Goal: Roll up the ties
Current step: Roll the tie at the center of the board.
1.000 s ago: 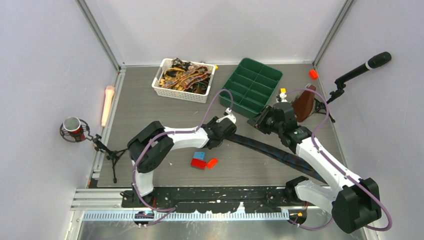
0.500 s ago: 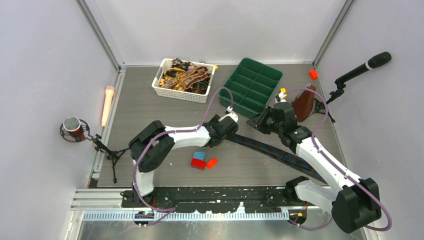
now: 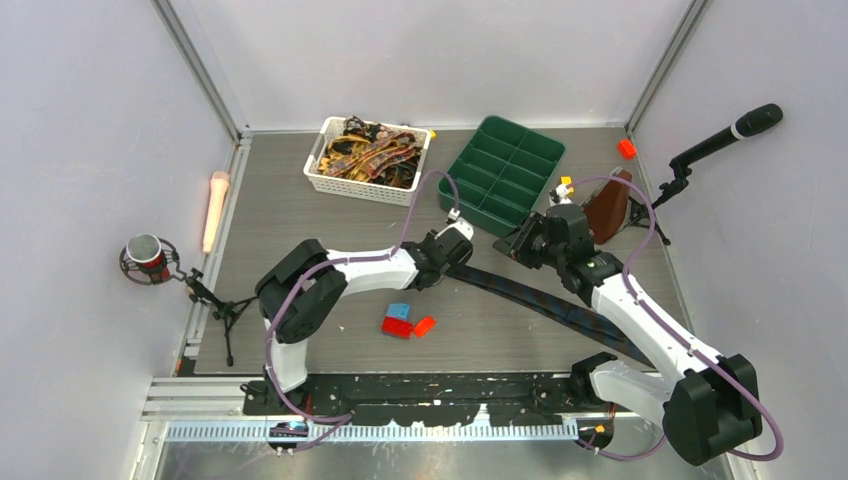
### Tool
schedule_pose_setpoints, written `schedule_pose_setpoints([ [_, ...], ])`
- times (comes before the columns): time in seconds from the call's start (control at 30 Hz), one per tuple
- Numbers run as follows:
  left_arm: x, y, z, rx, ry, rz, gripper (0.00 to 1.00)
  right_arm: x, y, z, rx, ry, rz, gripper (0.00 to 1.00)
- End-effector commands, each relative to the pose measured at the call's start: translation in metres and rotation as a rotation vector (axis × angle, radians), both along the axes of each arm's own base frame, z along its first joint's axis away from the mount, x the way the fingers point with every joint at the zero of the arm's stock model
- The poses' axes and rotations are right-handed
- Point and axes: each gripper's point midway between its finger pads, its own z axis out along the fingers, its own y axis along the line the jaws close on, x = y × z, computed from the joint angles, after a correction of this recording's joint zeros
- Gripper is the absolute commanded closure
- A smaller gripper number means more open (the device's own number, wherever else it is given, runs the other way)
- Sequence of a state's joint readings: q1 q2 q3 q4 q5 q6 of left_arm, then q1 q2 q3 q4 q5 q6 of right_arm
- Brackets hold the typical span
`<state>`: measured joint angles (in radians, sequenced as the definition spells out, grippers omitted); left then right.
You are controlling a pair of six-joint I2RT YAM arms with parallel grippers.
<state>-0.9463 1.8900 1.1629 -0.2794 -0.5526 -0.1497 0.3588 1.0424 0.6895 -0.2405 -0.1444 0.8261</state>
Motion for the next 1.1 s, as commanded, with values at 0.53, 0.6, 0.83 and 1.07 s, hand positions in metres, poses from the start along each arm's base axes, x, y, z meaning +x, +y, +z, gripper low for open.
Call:
schedule_pose_setpoints([
  [0.53,0.002,-0.019,0.018,-0.467,0.202,0.016,0.58,0.022,0.013,-0.001,0.005,-0.014,0.04,0.7],
  [0.6,0.003,-0.019,0.02,-0.495,0.213,0.022,0.62,0.024,0.015,-0.004,0.01,-0.009,0.049,0.7],
  [0.83,0.007,-0.016,0.024,-0.567,0.237,0.039,0.77,0.03,0.025,-0.013,0.025,0.021,0.084,0.7],
  [1.07,0.011,-0.008,0.024,-0.572,0.231,0.059,0.96,0.037,0.037,-0.019,0.053,0.032,0.128,0.7],
])
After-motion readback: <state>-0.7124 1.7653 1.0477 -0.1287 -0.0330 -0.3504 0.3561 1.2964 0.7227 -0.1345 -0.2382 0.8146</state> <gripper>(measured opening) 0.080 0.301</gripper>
